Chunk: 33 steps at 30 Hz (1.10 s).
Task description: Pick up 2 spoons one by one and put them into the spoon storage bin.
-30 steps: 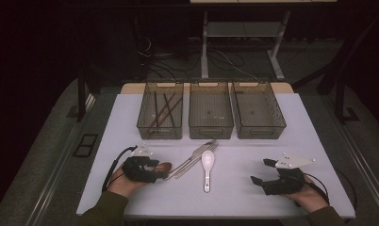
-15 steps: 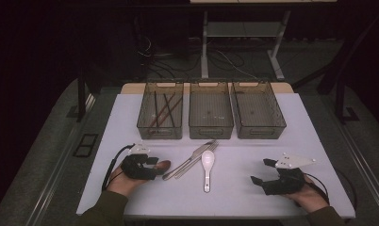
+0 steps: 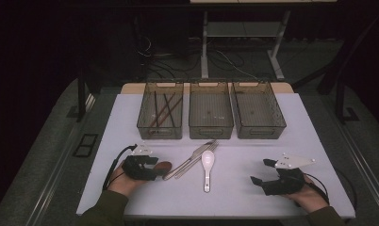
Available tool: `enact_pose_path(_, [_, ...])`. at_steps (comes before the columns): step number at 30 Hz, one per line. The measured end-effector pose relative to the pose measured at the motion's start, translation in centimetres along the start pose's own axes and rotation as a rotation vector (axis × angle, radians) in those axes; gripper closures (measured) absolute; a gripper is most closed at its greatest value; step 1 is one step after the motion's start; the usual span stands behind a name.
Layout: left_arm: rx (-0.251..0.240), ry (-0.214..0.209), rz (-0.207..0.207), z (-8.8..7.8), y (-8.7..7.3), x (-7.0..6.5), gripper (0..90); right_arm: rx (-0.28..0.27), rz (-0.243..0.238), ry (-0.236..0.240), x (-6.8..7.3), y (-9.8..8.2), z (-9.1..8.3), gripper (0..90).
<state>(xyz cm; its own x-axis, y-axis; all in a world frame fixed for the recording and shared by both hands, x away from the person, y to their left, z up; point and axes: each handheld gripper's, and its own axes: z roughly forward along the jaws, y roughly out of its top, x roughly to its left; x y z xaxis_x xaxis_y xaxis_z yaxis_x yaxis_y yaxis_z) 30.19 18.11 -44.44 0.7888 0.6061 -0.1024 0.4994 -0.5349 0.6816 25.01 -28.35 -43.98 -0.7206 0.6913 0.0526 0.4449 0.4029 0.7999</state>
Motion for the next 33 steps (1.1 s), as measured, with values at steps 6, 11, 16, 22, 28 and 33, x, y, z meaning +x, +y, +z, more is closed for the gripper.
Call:
enact_pose_path(6, [0.001, -0.041, 0.01, 0.03, 0.09, -0.25, 62.3, 0.002, -0.003, 0.0, 0.01, 0.0, 0.01, 17.6])
enact_pose_path(11, [0.0, -0.036, 0.002, -0.16, 0.15, -0.3, 68.9, 0.002, -0.005, 0.0, 0.05, 0.01, 0.01, 17.6])
enact_pose_path(16, [-0.01, -0.043, 0.008, -0.41, 0.23, -0.27, 76.5, 0.003, -0.004, 0.0, 0.04, 0.0, 0.02, 17.6])
enact_pose_path(22, [-0.02, -0.064, 0.006, -0.69, 0.26, -0.23, 82.7, 0.003, -0.003, -0.001, 0.02, 0.01, -0.01, 17.6])
enact_pose_path(28, [-0.024, -0.064, 0.012, -0.75, 0.27, -0.26, 83.9, 0.001, -0.002, -0.001, 0.0, 0.02, -0.04, 17.6])
enact_pose_path(33, [-0.026, -0.042, 0.022, -0.77, 0.41, -0.5, 84.0, -0.001, -0.002, -0.003, -0.02, 0.01, -0.08, 17.6])
